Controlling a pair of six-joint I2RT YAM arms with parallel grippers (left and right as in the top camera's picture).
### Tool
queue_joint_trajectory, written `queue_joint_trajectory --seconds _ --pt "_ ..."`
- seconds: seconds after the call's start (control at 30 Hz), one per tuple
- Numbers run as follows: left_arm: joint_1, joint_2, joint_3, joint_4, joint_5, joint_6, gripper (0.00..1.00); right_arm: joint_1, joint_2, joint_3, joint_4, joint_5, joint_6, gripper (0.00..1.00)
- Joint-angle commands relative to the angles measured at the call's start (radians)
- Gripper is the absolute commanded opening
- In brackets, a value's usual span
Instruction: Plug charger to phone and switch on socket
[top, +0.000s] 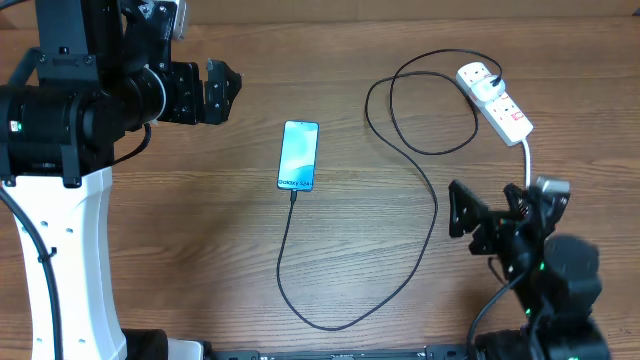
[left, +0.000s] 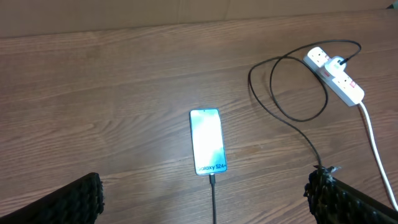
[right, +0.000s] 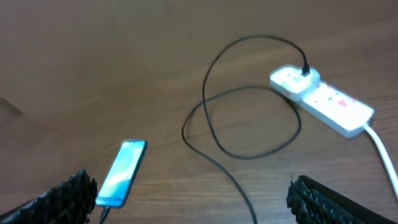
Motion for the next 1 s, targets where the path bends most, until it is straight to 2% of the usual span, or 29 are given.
queue_joint_trajectory --seconds 0.0,0.23,0.6,0.8,0.97 --pt "-0.007 0.002 0.003 0.003 -0.006 -0.006 1.00 0.006 -0.118 -0.138 0.089 -0.006 -0.007 1.00" --pt "-0.007 0.002 0.003 0.003 -0.006 -0.006 0.99 0.006 -0.302 -0.380 0.306 -0.012 -0.007 1.00" --pt "-0.007 0.002 0.003 0.003 -0.006 -0.006 0.99 -0.007 -0.420 -0.560 0.519 0.013 -0.007 1.00" --pt "-0.007 0.002 0.003 0.003 -0.006 -0.006 1.00 -0.030 -0.419 -0.557 0.504 0.018 -0.015 1.00" --pt "-0.007 0.002 0.003 0.003 -0.006 -0.006 0.99 -0.061 -0.419 -0.557 0.416 0.021 -0.030 1.00"
